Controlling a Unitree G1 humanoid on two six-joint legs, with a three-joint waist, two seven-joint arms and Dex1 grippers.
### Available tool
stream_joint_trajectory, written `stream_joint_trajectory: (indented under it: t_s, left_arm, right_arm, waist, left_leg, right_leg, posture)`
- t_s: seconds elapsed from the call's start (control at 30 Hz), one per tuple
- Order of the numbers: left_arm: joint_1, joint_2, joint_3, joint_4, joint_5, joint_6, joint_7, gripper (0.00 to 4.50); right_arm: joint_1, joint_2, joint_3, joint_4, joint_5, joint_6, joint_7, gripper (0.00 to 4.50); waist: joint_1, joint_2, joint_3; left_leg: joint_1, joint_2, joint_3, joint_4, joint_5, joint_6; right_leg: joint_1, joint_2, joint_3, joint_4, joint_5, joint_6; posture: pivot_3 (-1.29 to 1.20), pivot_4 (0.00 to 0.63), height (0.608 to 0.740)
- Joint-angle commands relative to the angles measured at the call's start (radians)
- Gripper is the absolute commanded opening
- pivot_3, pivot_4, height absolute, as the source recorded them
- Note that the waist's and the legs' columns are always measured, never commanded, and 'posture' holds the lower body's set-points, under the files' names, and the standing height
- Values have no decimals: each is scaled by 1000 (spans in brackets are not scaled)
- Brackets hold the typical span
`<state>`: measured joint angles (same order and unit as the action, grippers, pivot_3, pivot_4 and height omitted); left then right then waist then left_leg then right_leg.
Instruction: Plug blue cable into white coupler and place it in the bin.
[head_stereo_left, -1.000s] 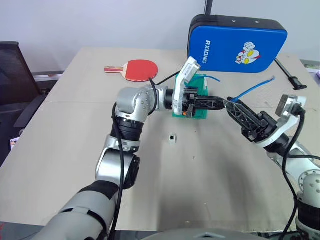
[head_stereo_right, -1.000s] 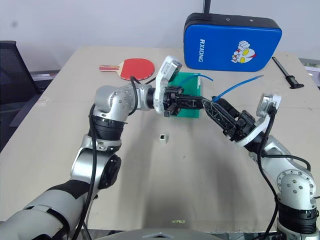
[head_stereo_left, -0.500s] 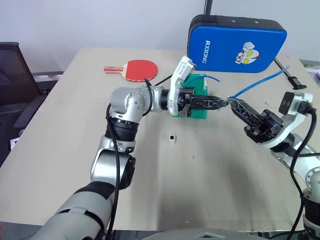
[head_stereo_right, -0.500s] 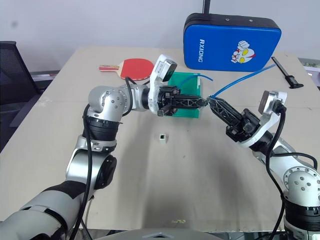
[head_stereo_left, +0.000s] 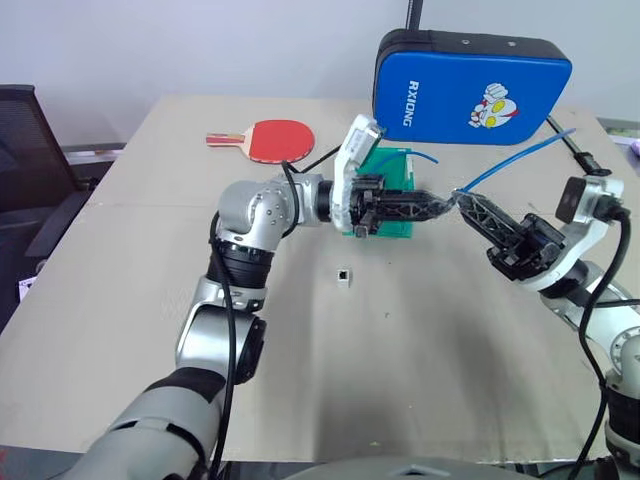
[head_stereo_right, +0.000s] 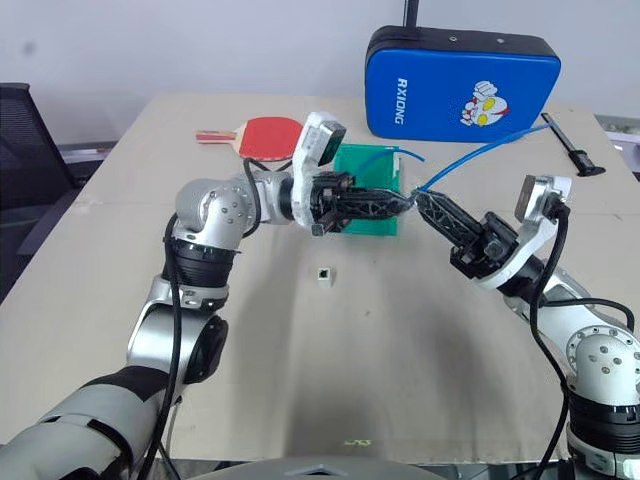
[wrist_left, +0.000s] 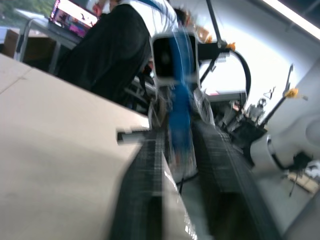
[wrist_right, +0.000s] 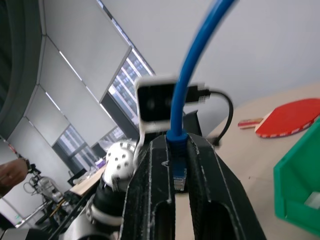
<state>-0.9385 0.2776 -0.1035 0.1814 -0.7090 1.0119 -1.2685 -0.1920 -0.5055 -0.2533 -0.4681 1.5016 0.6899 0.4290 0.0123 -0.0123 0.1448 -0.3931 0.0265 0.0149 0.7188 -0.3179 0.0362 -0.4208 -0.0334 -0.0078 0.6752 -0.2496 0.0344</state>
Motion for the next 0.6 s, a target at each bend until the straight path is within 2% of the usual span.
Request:
stream_joint_trajectory:
  t_s: [0.03,0.2,0.37,0.53,0.6]
  left_arm:
    - [11,22,1,-69,-7,-47,-15,2853]
    - [30,81,23,-112,-20,-63,-13,2853]
    - [71,165,102,-249,-22,-54,105,2853]
    - [283,196,172,-417,54,-188,270,2853]
    - [476,197,197,-535,114,-268,356,2853]
  right_arm:
    - [-11,11,-27,-13,29,-18,-1,0]
    - [-4,28,-27,-14,28,-22,-9,0]
    - [18,45,-16,-29,-25,-38,-12,0]
    - [60,43,34,-31,-216,-75,41,0]
    - [81,54,41,-40,-253,-90,47,0]
  waist:
    - [1,0,0]
    - [0,0,0]
    - [0,0,0]
    - [0,1,0]
    - [-5,2,-1]
  left_leg:
    - [0,0,0,0,0,0]
    - [0,0,0,0,0,0]
    - [-1,1,-1,0,0,0]
    - [0,0,1,-2,0,0]
    - [-1,0,0,-2,0,0]
  right_leg:
    - [0,0,0,0,0,0]
    - [0,0,0,0,0,0]
    - [-1,0,0,-1,0,0]
    - [-1,-2,3,-2,0,0]
    - [-1,-2,3,-3,0,0]
  posture:
    - [0,150,681]
    - [0,150,681]
    - [0,150,681]
    - [0,150,681]
    - [0,150,681]
